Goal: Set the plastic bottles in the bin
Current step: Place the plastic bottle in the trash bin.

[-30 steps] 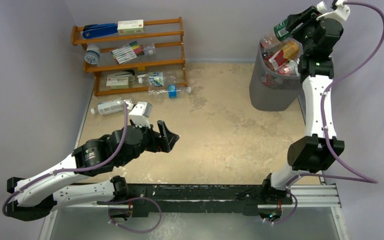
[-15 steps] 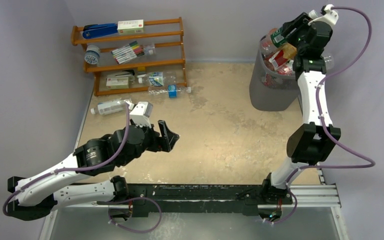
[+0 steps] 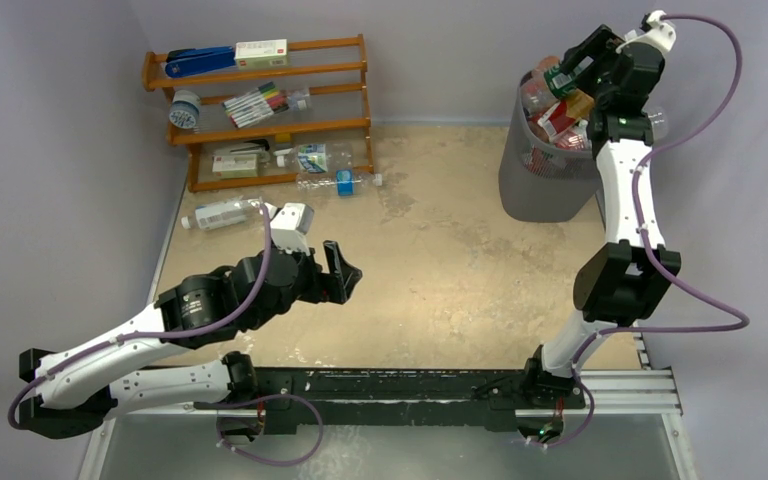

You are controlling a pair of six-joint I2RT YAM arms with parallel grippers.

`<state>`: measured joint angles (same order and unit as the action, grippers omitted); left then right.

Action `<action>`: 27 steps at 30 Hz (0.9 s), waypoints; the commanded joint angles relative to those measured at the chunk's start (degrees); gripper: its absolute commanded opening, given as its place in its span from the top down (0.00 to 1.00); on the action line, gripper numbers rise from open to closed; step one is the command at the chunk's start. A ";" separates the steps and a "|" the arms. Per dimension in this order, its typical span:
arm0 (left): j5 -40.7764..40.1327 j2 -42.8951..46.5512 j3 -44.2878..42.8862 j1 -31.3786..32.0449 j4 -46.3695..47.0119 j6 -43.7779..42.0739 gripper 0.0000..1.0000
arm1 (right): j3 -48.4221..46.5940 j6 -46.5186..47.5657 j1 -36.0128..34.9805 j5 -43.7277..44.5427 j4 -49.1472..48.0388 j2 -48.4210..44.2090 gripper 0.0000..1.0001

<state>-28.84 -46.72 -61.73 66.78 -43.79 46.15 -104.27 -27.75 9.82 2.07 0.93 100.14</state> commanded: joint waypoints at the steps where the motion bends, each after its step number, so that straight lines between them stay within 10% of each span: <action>1: -0.79 -0.19 -2.51 0.10 2.83 -1.25 0.14 | -4.36 1.84 0.02 1.00 0.55 -2.66 0.14; 27: -0.08 0.71 -1.95 0.10 3.49 -0.69 0.14 | -10.93 2.54 3.33 -2.21 7.75 -6.44 0.10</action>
<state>-28.77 -46.61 -61.73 66.78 -42.89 45.87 -111.53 -26.44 12.62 1.69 8.34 97.10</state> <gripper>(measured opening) 0.856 0.897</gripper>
